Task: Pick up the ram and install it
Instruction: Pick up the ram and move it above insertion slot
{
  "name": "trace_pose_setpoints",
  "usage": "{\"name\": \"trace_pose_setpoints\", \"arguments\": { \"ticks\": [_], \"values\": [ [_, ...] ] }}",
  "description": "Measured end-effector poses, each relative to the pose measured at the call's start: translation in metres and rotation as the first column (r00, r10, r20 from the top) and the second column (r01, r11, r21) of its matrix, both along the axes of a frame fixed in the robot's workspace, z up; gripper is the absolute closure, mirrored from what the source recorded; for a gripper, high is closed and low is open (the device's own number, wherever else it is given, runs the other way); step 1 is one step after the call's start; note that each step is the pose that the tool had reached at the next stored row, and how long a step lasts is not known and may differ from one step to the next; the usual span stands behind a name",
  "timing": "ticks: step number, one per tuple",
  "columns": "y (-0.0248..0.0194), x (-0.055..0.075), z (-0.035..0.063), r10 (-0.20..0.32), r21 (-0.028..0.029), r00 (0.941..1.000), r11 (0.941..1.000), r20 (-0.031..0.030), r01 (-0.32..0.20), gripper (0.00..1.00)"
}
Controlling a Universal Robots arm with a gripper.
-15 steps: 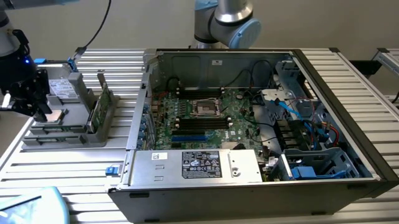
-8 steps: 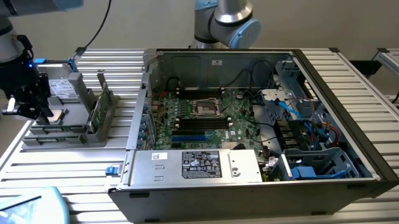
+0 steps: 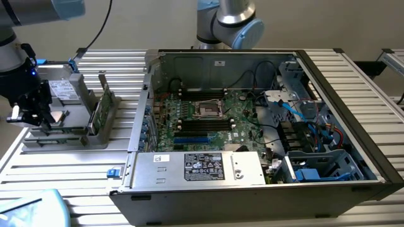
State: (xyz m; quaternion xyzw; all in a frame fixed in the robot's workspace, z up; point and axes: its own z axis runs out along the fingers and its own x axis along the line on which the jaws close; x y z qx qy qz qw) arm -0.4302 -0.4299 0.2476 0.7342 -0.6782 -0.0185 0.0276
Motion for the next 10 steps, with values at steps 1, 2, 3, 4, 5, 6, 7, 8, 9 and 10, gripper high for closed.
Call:
{"name": "trace_pose_setpoints", "arguments": {
  "ticks": [1, 2, 3, 4, 5, 6, 7, 8, 9, 10],
  "values": [
    [-0.0003, 0.000, -0.0018, 0.004, 0.0003, 1.0000, 1.0000, 0.0001, -0.004, 0.69],
    [-0.0007, -0.001, -0.0037, 0.008, 0.0004, 1.0000, 1.0000, 0.0001, -0.008, 0.69],
    [-0.0010, -0.001, -0.0054, 0.012, 0.0005, 0.9999, 0.9999, 0.0000, -0.012, 0.69],
    [-0.0013, -0.002, -0.0072, 0.016, 0.0007, 0.9999, 0.9999, 0.0001, -0.016, 0.69],
    [-0.0015, -0.002, -0.0090, 0.020, 0.0008, 0.9998, 0.9998, 0.0000, -0.020, 0.69],
    [-0.0017, -0.003, -0.0108, 0.023, 0.0008, 0.9997, 0.9997, -0.0001, -0.023, 0.69],
    [-0.0020, -0.003, -0.0127, 0.027, 0.0010, 0.9996, 0.9996, 0.0000, -0.027, 0.69],
    [-0.0023, -0.004, -0.0146, 0.031, 0.0011, 0.9995, 0.9995, 0.0001, -0.031, 0.69],
    [-0.0025, -0.004, -0.0164, 0.035, 0.0012, 0.9994, 0.9994, 0.0001, -0.035, 0.69],
    [-0.0027, -0.005, -0.0182, 0.039, 0.0013, 0.9992, 0.9992, 0.0002, -0.039, 0.69]
  ]
}}
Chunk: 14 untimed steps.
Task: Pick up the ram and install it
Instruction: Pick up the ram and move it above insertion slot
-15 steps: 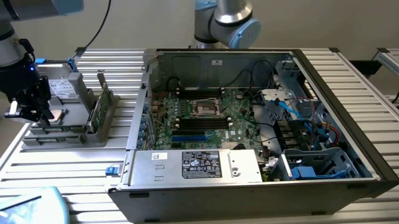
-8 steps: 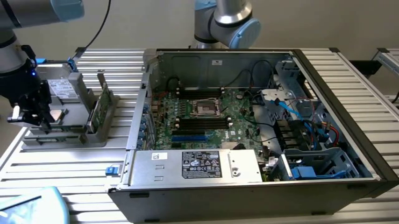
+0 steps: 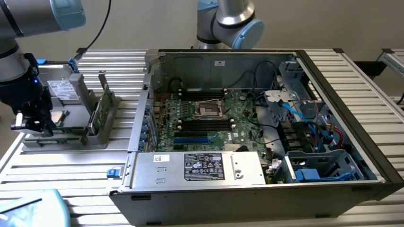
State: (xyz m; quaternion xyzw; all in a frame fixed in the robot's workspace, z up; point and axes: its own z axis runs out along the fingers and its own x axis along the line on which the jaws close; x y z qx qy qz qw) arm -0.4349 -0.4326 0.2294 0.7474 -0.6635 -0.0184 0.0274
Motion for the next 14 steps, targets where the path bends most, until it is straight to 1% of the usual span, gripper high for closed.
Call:
{"name": "trace_pose_setpoints", "arguments": {
  "ticks": [6, 11, 14],
  "values": [
    [-0.0008, -0.001, -0.0108, 0.027, 0.0005, 0.9996, 0.9996, -0.0001, -0.027, 0.69],
    [-0.0009, -0.001, -0.0199, 0.044, 0.0026, 0.9990, 0.9990, 0.0000, -0.044, 0.69],
    [-0.0010, 0.000, -0.0251, 0.050, 0.0048, 0.9987, 0.9987, 0.0001, -0.050, 0.69]
  ]
}}
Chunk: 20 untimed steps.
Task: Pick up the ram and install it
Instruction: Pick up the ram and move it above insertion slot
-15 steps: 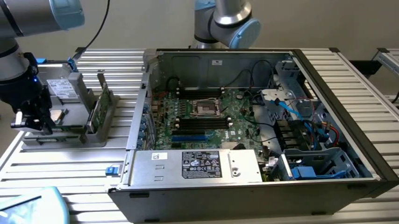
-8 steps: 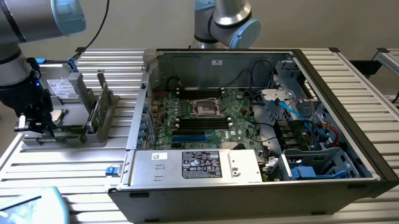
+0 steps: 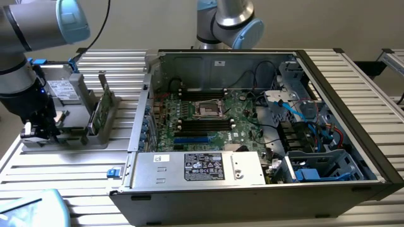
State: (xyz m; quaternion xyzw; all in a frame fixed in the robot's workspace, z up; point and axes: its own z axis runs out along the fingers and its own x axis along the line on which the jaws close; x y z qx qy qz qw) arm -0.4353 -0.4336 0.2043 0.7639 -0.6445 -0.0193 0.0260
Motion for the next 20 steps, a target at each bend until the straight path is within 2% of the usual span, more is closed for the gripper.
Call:
{"name": "trace_pose_setpoints", "arguments": {
  "ticks": [9, 15, 20],
  "values": [
    [-0.0001, 0.0030, -0.0107, 0.005, 0.0140, 1.0000, 0.9999, 0.0001, -0.005, 0.69],
    [-0.0001, 0.0031, -0.0111, 0.004, 0.0148, 1.0000, 0.9999, 0.0000, -0.004, 0.69],
    [-0.0004, 0.0031, -0.0114, -0.025, 0.0148, 0.9997, 0.9996, -0.0001, 0.025, 0.69]
  ]
}}
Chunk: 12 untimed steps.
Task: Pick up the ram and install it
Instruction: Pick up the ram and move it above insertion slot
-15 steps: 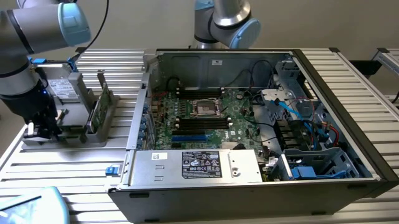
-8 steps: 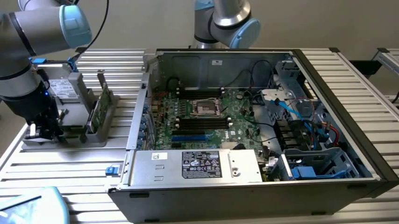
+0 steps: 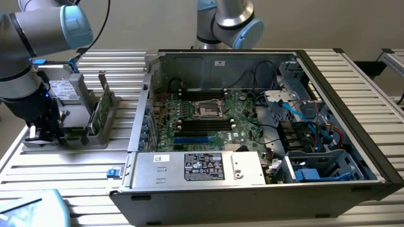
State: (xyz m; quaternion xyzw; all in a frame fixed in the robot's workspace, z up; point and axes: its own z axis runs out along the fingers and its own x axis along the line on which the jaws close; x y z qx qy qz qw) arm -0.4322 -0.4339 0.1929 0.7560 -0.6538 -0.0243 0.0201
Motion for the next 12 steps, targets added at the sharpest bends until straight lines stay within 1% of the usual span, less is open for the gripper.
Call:
{"name": "trace_pose_setpoints", "arguments": {
  "ticks": [6, 12],
  "values": [
    [-0.0016, 0.0000, -0.0011, -0.026, -0.0001, 0.9997, 0.9997, -0.0001, 0.026, 0.69],
    [-0.0025, 0.0000, -0.0012, -0.029, 0.0000, 0.9996, 0.9996, -0.0006, 0.029, 0.69]
  ]
}}
